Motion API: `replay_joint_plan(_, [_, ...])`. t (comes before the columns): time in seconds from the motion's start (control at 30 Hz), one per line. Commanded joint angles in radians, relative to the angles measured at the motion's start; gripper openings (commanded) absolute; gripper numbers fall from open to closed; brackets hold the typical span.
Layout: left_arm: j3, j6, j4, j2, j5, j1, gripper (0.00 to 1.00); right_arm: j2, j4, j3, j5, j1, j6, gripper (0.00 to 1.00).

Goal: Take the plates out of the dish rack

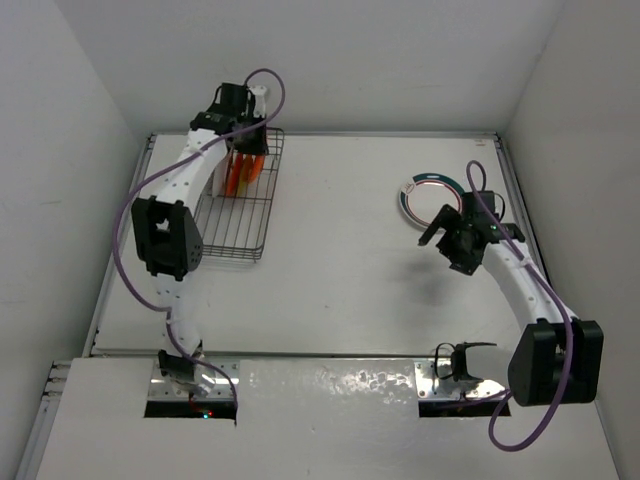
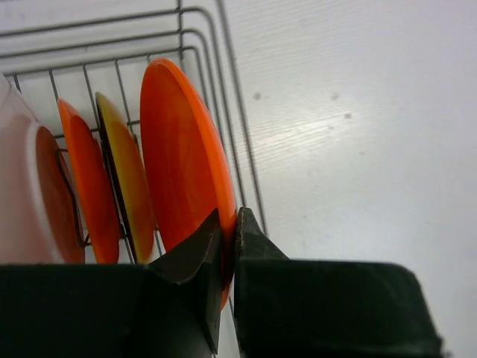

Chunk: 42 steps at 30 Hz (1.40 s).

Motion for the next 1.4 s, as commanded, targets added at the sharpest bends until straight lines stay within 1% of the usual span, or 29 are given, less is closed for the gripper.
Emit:
replay_joint_plan(0.0, [-0.007,0.076,0.087,-0.206,0.136,-0.009,0.00,-0.016,0.034,0.116,-0.144,0.003,0.098,0.98])
replay_joint_plan(0.03, [-0.043,0.095,0.097,-0.253,0.166,-0.010,0.00,-0.010,0.036,0.159,-0.169,0.003,0.121,0.99])
replay_joint_plan(0.1, [-0.074,0.121,0.116,-0.298,0.228,-0.036,0.00,0.019,0.050,0.208,-0.221,0.005,0.161,0.99])
replay_joint_plan(0.13, [-0.114,0.154,0.122,-0.338,0.247,-0.052,0.00,0.030,0.054,0.252,-0.273,0.005,0.209,0.99])
replay_joint_plan(0.17, [-0.139,0.173,0.143,-0.358,0.217,-0.108,0.00,0.042,0.074,0.274,-0.298,0.006,0.237,0.99])
replay_joint_plan(0.2, [-0.163,0.188,0.157,-0.378,0.185,-0.145,0.00,0.065,0.090,0.290,-0.321,0.005,0.300,0.99])
replay_joint_plan(0.23, [-0.229,0.230,0.174,-0.414,0.149,-0.237,0.00,0.076,0.111,0.314,-0.365,0.005,0.335,0.99])
replay_joint_plan(0.27, [-0.320,0.245,0.233,-0.453,0.055,-0.288,0.00,0.096,0.146,0.328,-0.376,0.005,0.389,0.99])
replay_joint_plan(0.3, [-0.368,0.259,0.264,-0.471,0.013,-0.332,0.00,0.096,0.156,0.345,-0.385,0.006,0.408,0.99])
replay_joint_plan(0.33, [-0.410,0.305,0.289,-0.484,-0.030,-0.425,0.00,0.119,0.156,0.392,-0.391,0.006,0.417,0.99])
replay_joint_plan(0.37, [-0.457,0.317,0.353,-0.500,-0.129,-0.469,0.00,0.130,0.121,0.423,-0.381,0.006,0.417,0.99])
replay_joint_plan(0.4, [-0.537,0.326,0.386,-0.525,-0.173,-0.501,0.00,0.142,0.095,0.454,-0.369,0.009,0.403,0.99])
replay_joint_plan(0.43, [-0.570,0.339,0.415,-0.539,-0.216,-0.553,0.00,0.162,0.069,0.501,-0.347,0.011,0.393,0.99])
replay_joint_plan(0.47, [-0.603,0.343,0.483,-0.553,-0.237,-0.578,0.00,0.173,0.026,0.517,-0.343,0.009,0.377,0.99])
replay_joint_plan(0.5, [-0.660,0.359,0.517,-0.576,-0.256,-0.628,0.00,0.188,0.012,0.527,-0.346,0.009,0.373,0.99])
replay_joint_plan(0.53, [-0.682,0.363,0.548,-0.585,-0.299,-0.651,0.00,0.191,0.005,0.521,-0.359,0.009,0.369,0.99])
replay_joint_plan(0.57, [-0.706,0.369,0.594,-0.591,-0.311,-0.674,0.00,0.190,0.008,0.508,-0.364,0.013,0.371,0.99])
replay_joint_plan(0.6, [-0.713,0.382,0.610,-0.590,-0.326,-0.710,0.00,0.184,0.012,0.479,-0.365,0.016,0.372,0.99])
replay_joint_plan(0.8, [-0.668,0.400,0.614,-0.525,-0.345,-0.783,0.00,0.179,0.004,0.393,-0.356,0.094,0.337,0.96])
replay_joint_plan(0.93, [-0.648,0.403,0.604,-0.501,-0.325,-0.802,0.00,0.202,0.065,0.360,-0.375,0.155,0.336,0.94])
replay_joint_plan(0.97, [-0.642,0.400,0.601,-0.492,-0.314,-0.803,0.00,0.209,0.082,0.348,-0.387,0.169,0.342,0.91])
replay_joint_plan(1.1, [-0.642,0.391,0.596,-0.482,-0.307,-0.805,0.00,0.200,0.123,0.325,-0.355,0.178,0.349,0.88])
replay_joint_plan(1.13, [-0.642,0.389,0.596,-0.479,-0.308,-0.807,0.00,0.197,0.151,0.319,-0.352,0.178,0.353,0.77])
replay_joint_plan(1.17, [-0.645,0.383,0.599,-0.478,-0.322,-0.807,0.00,0.193,0.163,0.304,-0.347,0.177,0.357,0.68])
replay_joint_plan(1.2, [-0.645,0.377,0.599,-0.479,-0.334,-0.807,0.00,0.191,0.176,0.293,-0.349,0.178,0.360,0.55])
replay_joint_plan(1.23, [-0.645,0.370,0.605,-0.478,-0.346,-0.807,0.02,0.191,0.206,0.282,-0.346,0.177,0.372,0.36])
replay_joint_plan(1.27, [-0.647,0.357,0.608,-0.476,-0.366,-0.807,0.14,0.188,0.217,0.261,-0.338,0.178,0.380,0.00])
replay_joint_plan(1.33, [-0.654,0.342,0.619,-0.479,-0.451,-0.805,0.32,0.193,0.254,0.247,-0.320,0.177,0.382,0.00])
replay_joint_plan(1.37, [-0.659,0.327,0.622,-0.484,-0.492,-0.805,0.59,0.199,0.271,0.244,-0.313,0.177,0.377,0.00])
